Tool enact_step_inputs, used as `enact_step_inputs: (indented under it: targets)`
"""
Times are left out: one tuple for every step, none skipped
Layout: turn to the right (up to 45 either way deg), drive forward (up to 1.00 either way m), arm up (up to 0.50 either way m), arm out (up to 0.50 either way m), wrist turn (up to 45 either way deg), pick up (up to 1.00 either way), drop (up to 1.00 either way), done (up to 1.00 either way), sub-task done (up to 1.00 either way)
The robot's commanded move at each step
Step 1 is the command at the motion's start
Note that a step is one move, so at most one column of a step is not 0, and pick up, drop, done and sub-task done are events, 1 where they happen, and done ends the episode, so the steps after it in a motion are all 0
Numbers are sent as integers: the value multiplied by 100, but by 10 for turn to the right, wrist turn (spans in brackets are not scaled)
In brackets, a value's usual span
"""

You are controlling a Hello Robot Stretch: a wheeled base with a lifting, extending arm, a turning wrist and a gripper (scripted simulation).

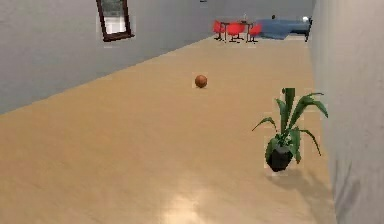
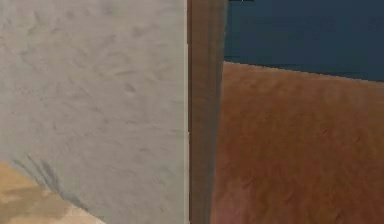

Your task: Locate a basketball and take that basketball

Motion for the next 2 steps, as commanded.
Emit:
enact_step_inputs:
  targets:
    - [0, 100, 0, 0, 0, 0, 0, 0, 0]
    - [0, 100, 0, 0, 0, 0, 0, 0, 0]
